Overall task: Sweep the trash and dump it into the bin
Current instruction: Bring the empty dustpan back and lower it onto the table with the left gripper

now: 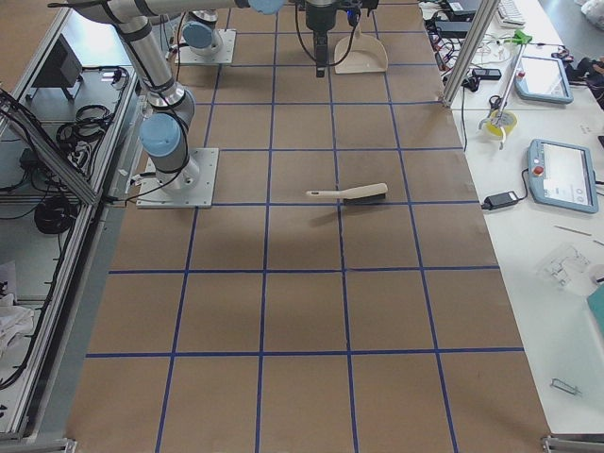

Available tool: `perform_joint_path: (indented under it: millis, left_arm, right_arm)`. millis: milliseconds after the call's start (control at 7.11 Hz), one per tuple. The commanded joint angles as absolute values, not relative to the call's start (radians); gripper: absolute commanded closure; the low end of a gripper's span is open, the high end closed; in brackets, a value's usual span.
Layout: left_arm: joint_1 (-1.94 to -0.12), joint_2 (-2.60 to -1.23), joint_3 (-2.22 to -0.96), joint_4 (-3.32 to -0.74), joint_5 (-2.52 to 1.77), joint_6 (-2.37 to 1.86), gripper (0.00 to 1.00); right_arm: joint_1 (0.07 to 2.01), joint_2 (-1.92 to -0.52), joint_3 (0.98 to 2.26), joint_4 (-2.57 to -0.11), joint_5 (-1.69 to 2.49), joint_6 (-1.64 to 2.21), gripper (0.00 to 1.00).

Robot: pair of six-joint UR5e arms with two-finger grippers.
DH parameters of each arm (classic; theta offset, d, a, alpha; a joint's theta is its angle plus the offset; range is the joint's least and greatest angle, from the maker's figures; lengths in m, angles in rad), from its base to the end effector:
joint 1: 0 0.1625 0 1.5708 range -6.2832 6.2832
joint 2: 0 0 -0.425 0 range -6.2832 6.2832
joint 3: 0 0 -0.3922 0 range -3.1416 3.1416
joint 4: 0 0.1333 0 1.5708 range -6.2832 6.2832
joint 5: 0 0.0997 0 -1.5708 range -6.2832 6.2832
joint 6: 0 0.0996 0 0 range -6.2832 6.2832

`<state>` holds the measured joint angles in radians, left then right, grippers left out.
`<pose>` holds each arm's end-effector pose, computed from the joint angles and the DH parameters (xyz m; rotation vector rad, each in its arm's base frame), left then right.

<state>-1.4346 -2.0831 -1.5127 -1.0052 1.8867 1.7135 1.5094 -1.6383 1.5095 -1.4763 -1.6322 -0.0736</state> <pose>-0.0104 -0.6781 0.2779 2.0048 2.0275 0.2670 0.0985 -0.4703 0.5410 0.0172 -3.0776 0.0463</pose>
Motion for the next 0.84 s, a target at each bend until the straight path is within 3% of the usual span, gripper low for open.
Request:
perform_joint_path:
  millis: [0, 703]
  left_arm:
    - [-1.437, -2.042, -1.512, -0.991, 1.919, 1.704, 0.00]
    - [-1.499, -1.869, -1.523, -1.259, 1.904, 1.473, 0.04]
  right_arm:
    - [1.509, -1.638, 1.509, -1.476, -1.632, -0.074, 0.00]
    - [1.508, -1.647, 1.508, -1.465, -1.644, -0.072, 0.00]
